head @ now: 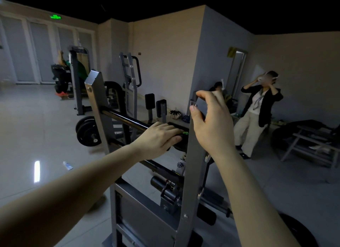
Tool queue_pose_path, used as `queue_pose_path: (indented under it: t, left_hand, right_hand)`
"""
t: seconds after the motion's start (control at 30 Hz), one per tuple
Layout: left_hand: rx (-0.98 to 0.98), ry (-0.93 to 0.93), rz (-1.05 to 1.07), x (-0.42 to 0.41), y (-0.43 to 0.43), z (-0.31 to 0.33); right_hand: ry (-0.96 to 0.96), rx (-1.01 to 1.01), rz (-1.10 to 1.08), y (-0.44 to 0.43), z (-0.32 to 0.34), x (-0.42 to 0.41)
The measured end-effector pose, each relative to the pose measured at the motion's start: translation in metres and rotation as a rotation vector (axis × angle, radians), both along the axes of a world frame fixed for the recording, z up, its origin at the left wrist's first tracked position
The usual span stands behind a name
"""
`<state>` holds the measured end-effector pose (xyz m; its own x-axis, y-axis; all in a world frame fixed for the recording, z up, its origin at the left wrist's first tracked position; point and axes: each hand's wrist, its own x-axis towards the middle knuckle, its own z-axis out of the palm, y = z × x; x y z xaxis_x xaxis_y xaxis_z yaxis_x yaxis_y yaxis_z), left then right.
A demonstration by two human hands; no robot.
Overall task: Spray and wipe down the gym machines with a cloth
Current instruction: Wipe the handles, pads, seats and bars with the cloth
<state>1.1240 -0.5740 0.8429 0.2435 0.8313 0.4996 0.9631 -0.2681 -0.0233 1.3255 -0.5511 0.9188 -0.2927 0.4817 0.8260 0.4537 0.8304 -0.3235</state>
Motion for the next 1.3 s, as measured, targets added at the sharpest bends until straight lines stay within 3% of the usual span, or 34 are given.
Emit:
queue_pose_path:
  t: [0.2,0.33,0.57,0.73,0.9,1.0,1.1,1.17,1.23,1.3]
  left_hand:
    - [0.07,-0.01,0.029,-0.013,0.002,0.006]
    - [0.149,-0.125,0.109,-0.015,0.001,0.006]
    - [0.209,-0.296,-0.055,0.029,-0.011,-0.014]
    - [0.228,-0.22,-0.151,0.029,-0.042,-0.024]
    - [0.288,-0.231,-0.037,0.022,-0.069,-0.037]
    - [0.291,-0.605,0.172,0.025,-0.083,-0.037]
    - [0.105,-1.422,0.414,0.028,-0.081,-0.028]
    - [-0.032,-1.971,0.445,0.029,-0.072,-0.028]
    - [-0.086,-2.244,0.359,0.035,-0.061,-0.031]
    - [-0.065,-2.367,0.26,0.051,-0.051,-0.029]
  right_hand:
    - [0.017,-0.05,0.005,-0.004,0.003,0.0]
    - [-0.012,-0.077,0.008,-0.006,0.005,0.002]
    - [-0.009,-0.07,-0.035,-0.008,0.006,-0.002]
    - [0.011,-0.044,-0.032,-0.006,0.004,-0.003]
    - [0.001,-0.013,-0.011,-0.004,0.003,0.0]
    - [-0.046,-0.004,0.009,-0.004,0.0,0.005]
    - [-0.022,0.016,0.001,-0.009,-0.011,0.007]
    - [0.086,0.014,0.001,-0.014,-0.024,0.006]
    - [0.243,0.034,-0.002,-0.022,-0.04,0.008]
    - [0.371,0.053,0.001,-0.03,-0.057,0.01]
